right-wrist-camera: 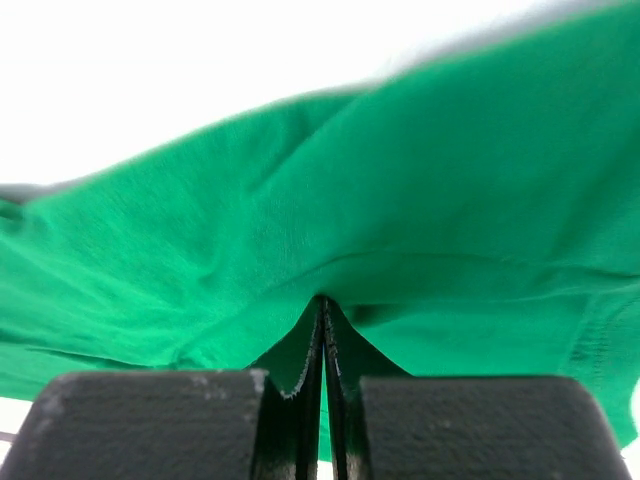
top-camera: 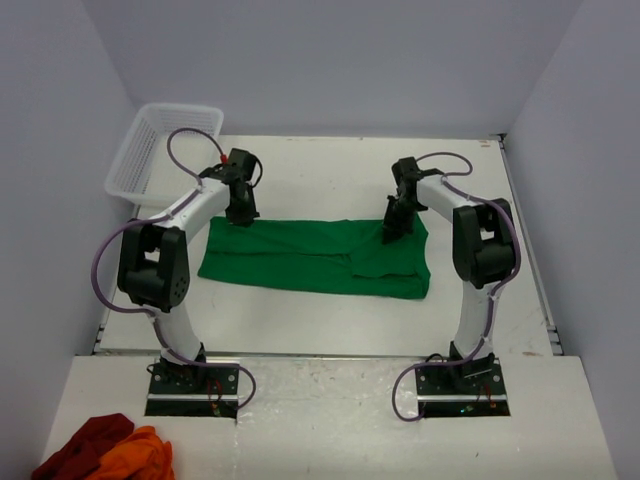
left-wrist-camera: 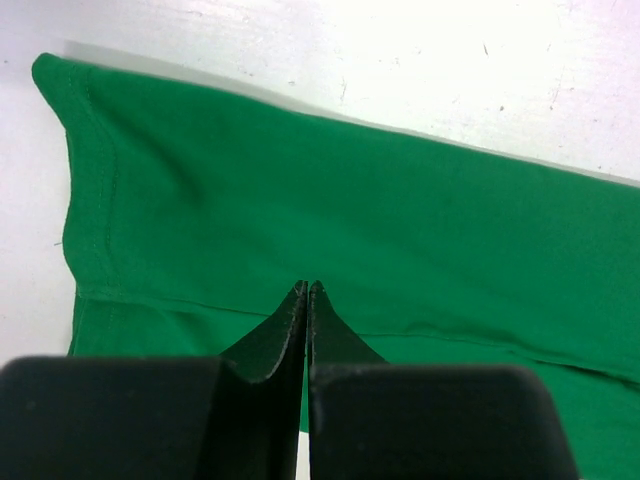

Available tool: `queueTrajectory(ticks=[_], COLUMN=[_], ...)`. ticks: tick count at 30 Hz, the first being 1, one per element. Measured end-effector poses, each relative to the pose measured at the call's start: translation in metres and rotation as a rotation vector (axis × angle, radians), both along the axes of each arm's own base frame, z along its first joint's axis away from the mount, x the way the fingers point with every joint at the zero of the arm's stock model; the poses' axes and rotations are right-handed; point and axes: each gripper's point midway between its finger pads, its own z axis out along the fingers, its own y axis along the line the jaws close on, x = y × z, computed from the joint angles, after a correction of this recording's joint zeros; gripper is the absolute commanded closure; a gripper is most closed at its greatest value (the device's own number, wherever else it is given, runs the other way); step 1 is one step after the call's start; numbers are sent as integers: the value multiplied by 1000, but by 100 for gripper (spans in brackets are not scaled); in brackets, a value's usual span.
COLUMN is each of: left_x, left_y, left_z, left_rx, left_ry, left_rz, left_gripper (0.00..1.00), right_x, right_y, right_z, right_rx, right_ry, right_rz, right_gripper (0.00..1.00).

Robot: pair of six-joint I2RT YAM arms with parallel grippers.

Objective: Fold and stack the t-shirts
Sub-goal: Fold the other side of the tshirt into a rectangle

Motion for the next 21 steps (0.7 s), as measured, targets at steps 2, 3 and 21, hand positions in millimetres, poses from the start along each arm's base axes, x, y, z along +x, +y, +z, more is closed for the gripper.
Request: queueTrajectory(ticks=[2, 3, 21], left_x=[-1, -1, 3], left_y=[1, 2, 1], left_z=[-1, -1, 0], left_rx=[0, 1, -15], left_ry=[3, 3, -11], left_rz=[1, 3, -2], left_gripper=[100, 100, 86], right_x=[9, 13, 64], right_y=[-4, -5, -67], right_z=[4, 7, 32], right_rx=[1, 2, -64], right_ry=[-7, -13, -142], right_rz=[-11, -15, -23], right_gripper=[100, 100, 100])
